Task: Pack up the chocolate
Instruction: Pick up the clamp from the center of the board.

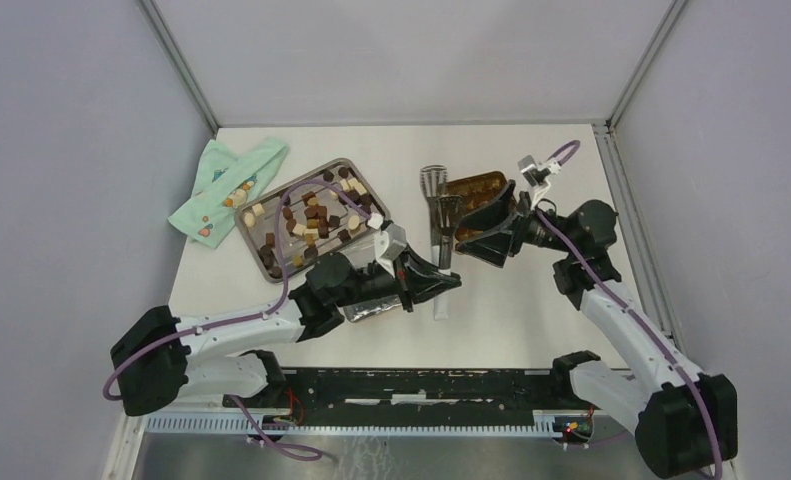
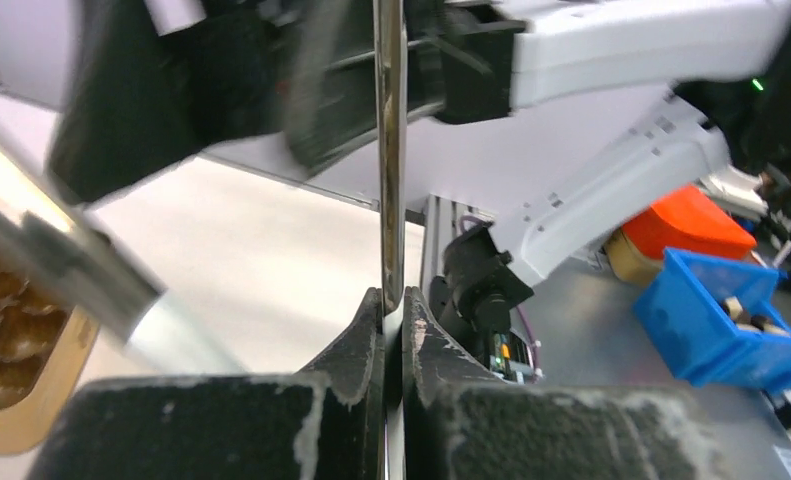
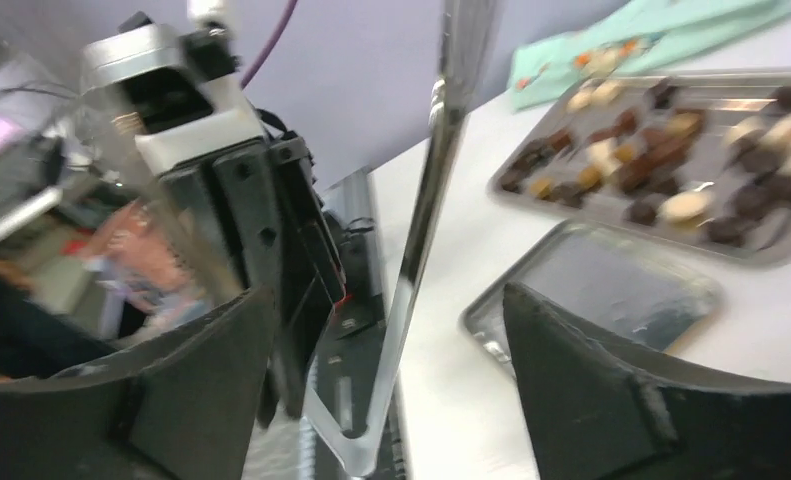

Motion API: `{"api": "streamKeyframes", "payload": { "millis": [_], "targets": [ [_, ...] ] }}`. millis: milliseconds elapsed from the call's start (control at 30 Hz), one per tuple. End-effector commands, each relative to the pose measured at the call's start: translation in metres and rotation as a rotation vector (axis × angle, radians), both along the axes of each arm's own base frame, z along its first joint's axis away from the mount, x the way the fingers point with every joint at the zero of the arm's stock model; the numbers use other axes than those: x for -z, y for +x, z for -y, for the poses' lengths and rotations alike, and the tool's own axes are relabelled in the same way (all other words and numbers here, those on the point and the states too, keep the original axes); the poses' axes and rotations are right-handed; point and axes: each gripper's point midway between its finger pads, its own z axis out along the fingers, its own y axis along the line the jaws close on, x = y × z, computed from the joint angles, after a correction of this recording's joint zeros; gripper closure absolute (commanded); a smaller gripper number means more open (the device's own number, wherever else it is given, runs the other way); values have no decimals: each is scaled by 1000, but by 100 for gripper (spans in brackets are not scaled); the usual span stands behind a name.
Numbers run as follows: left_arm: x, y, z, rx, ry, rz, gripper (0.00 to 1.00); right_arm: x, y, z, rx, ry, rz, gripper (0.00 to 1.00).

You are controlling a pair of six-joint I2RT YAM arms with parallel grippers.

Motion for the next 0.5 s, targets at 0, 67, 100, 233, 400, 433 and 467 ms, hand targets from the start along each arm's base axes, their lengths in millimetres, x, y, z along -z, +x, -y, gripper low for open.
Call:
{"api": "streamKeyframes", "payload": {
  "millis": [0, 67, 100, 233, 400, 433, 467],
  "targets": [
    [-35, 16, -28, -74, -201, -51, 98, -31, 1, 25, 138, -26, 308, 2],
    [-35, 18, -38, -99, -235, -54, 98, -25, -6, 30, 136, -58, 357, 2],
    [-37, 19, -42, -109, -251, -52, 98, -24, -11, 30, 119, -63, 373, 2],
    [-54, 24, -53, -150, -304, -43, 98, -13, -26, 28, 51, -56, 363, 2],
    [-84, 31, -52, -168, -384, -14, 98, 10, -42, 15, -19, -53, 306, 2],
    [-89, 32, -49, -161, -391, -10, 98, 14, -45, 13, -34, -54, 294, 2],
    [-92, 33, -44, -152, -393, -7, 98, 17, -47, 10, -52, -56, 282, 2]
  ]
}}
